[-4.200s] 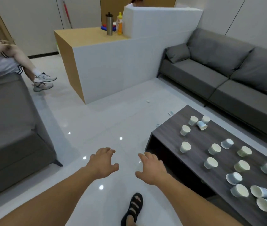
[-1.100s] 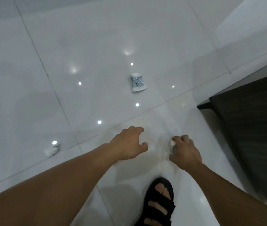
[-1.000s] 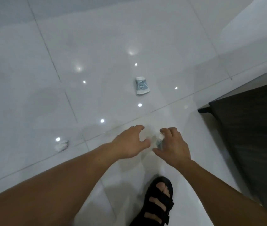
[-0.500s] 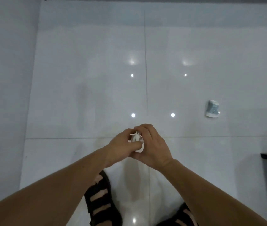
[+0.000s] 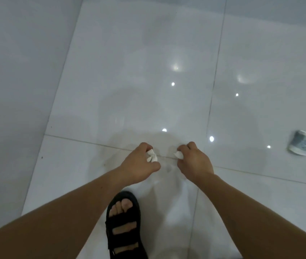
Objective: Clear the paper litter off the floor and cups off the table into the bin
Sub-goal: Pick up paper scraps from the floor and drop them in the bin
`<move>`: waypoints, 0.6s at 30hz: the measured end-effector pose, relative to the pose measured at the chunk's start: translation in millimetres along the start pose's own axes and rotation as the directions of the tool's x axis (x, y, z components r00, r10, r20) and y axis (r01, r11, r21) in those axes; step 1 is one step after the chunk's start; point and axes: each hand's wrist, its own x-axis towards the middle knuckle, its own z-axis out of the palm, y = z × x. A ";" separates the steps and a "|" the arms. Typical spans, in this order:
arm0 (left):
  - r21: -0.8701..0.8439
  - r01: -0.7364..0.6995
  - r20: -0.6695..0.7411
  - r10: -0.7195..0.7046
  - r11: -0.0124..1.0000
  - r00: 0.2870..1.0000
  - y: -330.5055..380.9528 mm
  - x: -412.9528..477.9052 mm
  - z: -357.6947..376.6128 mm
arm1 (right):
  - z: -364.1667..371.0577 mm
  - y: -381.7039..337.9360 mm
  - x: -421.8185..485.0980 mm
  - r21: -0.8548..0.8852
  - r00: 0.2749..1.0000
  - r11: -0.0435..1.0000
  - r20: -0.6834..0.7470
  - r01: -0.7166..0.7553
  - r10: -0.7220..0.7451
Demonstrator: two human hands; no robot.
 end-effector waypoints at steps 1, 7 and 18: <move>-0.017 -0.002 0.002 0.002 1.000 1.000 8.8 -3.5 2.5 | -11.9 -2.0 -5.7 0.070 1.000 0.997 -0.025 0.013 -0.011; -0.237 -0.020 0.149 0.057 0.971 0.987 115.0 -62.9 5.6 | -130.8 -29.7 -80.5 0.339 0.985 0.928 -0.130 0.153 -0.115; -0.094 -0.085 0.324 0.111 0.992 0.939 300.0 -151.0 -3.2 | -317.5 -22.6 -173.9 0.391 0.987 0.919 -0.161 0.042 0.023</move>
